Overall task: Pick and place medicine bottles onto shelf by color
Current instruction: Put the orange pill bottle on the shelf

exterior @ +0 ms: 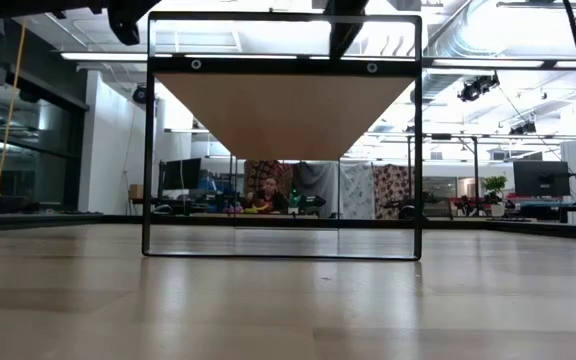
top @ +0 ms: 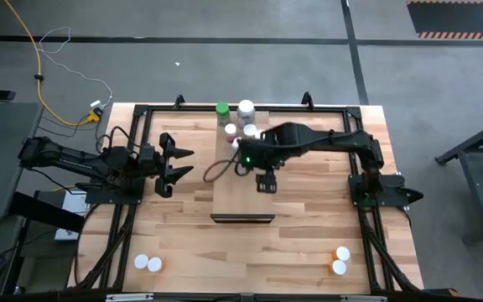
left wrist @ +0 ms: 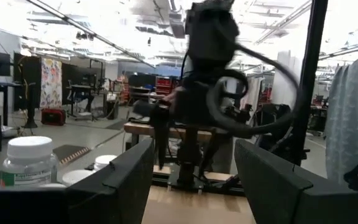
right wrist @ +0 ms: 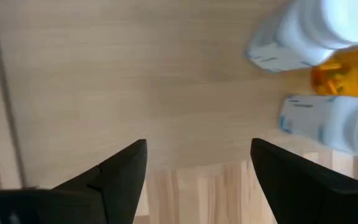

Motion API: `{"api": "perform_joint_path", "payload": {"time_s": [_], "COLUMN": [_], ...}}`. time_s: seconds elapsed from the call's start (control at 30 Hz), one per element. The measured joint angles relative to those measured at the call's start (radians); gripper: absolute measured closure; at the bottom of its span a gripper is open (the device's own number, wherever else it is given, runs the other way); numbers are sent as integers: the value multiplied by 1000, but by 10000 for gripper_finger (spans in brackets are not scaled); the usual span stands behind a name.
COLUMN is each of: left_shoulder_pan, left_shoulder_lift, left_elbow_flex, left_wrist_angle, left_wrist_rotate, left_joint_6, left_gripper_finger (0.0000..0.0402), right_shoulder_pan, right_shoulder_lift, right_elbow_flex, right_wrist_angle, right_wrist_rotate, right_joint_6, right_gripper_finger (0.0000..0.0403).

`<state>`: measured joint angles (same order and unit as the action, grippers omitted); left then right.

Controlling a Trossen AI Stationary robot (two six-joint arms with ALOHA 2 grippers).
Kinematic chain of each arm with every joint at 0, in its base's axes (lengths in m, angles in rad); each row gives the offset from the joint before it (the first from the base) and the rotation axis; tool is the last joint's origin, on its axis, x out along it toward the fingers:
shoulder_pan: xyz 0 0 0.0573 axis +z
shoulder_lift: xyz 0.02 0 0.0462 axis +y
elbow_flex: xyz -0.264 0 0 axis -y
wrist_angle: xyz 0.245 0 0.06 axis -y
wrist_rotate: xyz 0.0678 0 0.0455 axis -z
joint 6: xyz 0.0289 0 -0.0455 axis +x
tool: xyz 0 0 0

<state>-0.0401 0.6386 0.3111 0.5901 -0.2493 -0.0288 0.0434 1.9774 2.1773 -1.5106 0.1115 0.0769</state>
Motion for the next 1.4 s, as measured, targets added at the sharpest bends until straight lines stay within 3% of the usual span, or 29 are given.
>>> {"api": "perform_joint_path", "payload": {"time_s": [0.23, 0.4, 0.5, 0.6, 0.87, 1.03, 1.2, 1.3, 1.4], "left_shoulder_pan": [0, -1, -1, -1, -1, -1, -1, -1, -1], "left_shoulder_lift": [-85, -131, -141, -141, -141, -130, -114, -109, -108], "left_elbow_flex": [0, 0, 0, 0, 0, 0, 0, 0, 0], "left_wrist_angle": [-98, -141, -162, -168, -142, -144, -145, -144, -145], "left_wrist_rotate": [21, 23, 23, 23, 18, 17, 20, 21, 21], "left_joint_6": [-24, -47, -48, -48, -47, -47, -12, 2, 16], "left_gripper_finger": [188, 188, 188, 188, 188, 188, 188, 188, 188], "right_shoulder_pan": [89, 110, 110, 102, 74, 90, 87, 87, 87], "right_shoulder_lift": [-28, -65, -144, -296, -869, -1184, -1303, -1304, -1303], "right_elbow_flex": [0, -11, -139, -394, -1120, -1477, -1754, -1835, -1862], "right_wrist_angle": [-61, -56, -38, 48, 529, 1108, 1745, 1910, 1943], "right_wrist_rotate": [116, 134, 160, 194, 177, 216, 195, 203, 221], "right_joint_6": [95, 131, 160, 216, 379, 271, 66, 1, -7], "right_gripper_finger": [126, 126, 126, 126, 126, 126, 126, 126, 126]}}
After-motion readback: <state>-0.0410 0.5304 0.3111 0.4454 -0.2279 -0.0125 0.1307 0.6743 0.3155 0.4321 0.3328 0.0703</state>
